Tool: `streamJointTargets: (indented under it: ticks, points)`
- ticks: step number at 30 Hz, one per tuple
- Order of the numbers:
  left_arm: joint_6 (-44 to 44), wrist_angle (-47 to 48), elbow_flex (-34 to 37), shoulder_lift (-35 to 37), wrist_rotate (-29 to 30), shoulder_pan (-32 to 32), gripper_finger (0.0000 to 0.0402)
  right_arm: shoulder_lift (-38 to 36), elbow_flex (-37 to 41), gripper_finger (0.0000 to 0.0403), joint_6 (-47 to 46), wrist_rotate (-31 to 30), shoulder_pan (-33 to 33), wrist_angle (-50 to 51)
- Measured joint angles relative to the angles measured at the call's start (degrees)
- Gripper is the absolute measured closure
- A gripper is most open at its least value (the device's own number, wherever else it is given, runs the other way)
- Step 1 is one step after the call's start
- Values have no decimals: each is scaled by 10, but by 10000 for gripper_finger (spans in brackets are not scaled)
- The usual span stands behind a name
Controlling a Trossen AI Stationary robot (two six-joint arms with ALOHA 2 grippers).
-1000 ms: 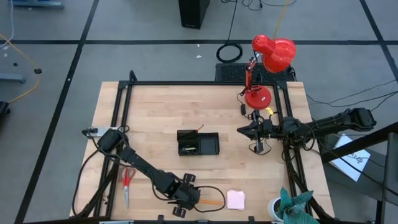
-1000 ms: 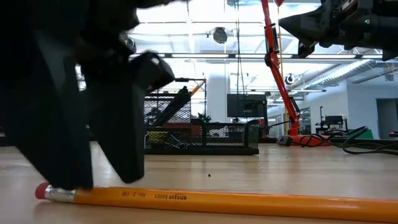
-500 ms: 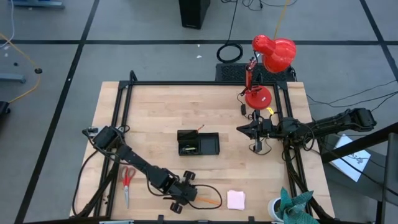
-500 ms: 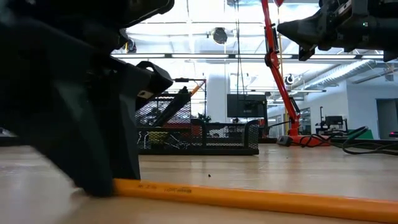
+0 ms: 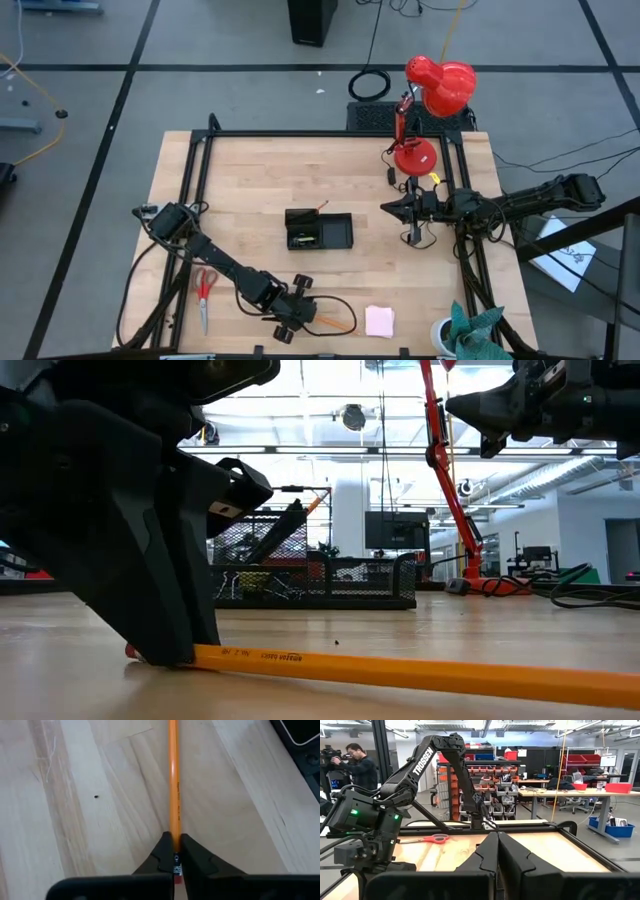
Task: Pick and place office supplies into organizer
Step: Put the pencil into the mesh desk organizer
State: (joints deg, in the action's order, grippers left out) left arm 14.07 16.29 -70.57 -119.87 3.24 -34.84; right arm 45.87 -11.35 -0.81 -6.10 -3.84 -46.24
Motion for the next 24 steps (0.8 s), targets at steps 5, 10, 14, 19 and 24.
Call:
streamJointTargets:
  ticks: [5,10,14,19,24]
  points:
    - [6,9,0,3,1,-3,390,0,0,399,0,1,0,0]
    - [23,55,0,20,20,-12,393,0,0,399,0,1,0,-2]
    - [39,292,1,59,48,-21,396,0,0,399,0,1,0,-2]
    - [108,488,10,100,83,-22,397,0,0,399,0,1,0,-3]
    - [97,564,10,108,84,-22,397,0,0,399,0,1,0,-7]
